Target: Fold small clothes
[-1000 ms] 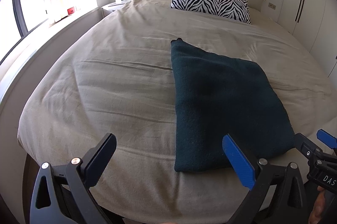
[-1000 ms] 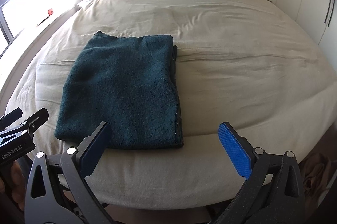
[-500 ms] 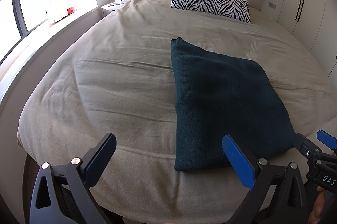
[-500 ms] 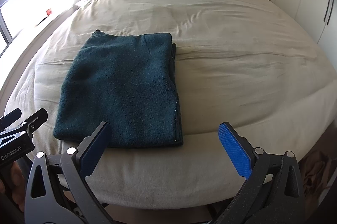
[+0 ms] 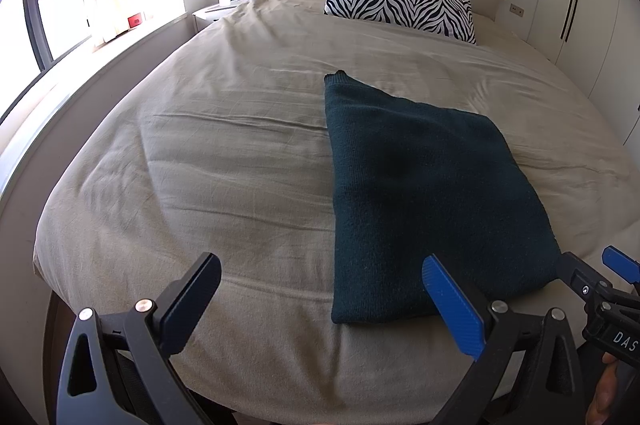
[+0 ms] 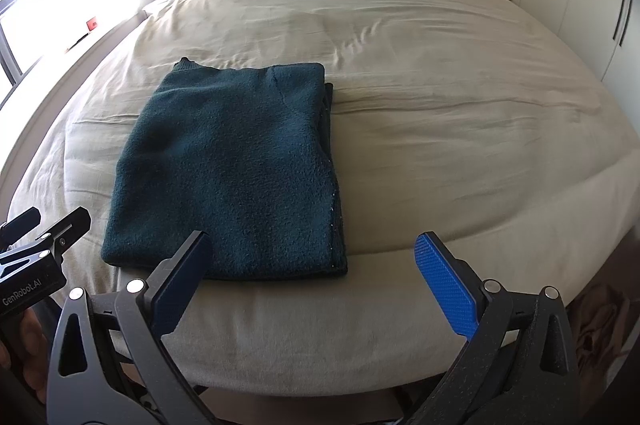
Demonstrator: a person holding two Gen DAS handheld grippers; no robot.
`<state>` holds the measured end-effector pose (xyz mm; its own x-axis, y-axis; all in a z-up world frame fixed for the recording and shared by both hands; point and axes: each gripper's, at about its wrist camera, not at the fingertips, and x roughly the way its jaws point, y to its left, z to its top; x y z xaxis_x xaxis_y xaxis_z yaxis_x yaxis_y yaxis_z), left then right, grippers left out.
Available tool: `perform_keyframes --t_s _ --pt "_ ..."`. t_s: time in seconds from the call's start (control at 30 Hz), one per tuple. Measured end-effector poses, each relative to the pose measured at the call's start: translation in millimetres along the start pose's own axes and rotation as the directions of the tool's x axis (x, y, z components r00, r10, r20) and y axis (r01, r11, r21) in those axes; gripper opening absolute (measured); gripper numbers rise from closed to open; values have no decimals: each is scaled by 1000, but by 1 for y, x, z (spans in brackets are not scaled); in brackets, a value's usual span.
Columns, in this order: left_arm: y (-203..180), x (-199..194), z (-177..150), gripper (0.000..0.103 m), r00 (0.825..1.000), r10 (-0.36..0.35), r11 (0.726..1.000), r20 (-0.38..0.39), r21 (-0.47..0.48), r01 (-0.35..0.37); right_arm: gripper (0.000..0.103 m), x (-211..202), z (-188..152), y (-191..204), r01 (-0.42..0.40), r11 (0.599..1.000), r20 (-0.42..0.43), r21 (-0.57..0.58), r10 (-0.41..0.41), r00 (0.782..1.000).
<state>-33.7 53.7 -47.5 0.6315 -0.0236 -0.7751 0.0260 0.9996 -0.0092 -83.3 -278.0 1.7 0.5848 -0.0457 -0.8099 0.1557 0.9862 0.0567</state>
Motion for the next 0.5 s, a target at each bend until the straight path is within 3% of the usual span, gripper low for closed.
perform_keyframes --t_s 0.5 --pt "0 0 -1 103 1000 -1 1000 -1 1 1 103 -3 0 2 6 1000 7 -1 -6 1000"
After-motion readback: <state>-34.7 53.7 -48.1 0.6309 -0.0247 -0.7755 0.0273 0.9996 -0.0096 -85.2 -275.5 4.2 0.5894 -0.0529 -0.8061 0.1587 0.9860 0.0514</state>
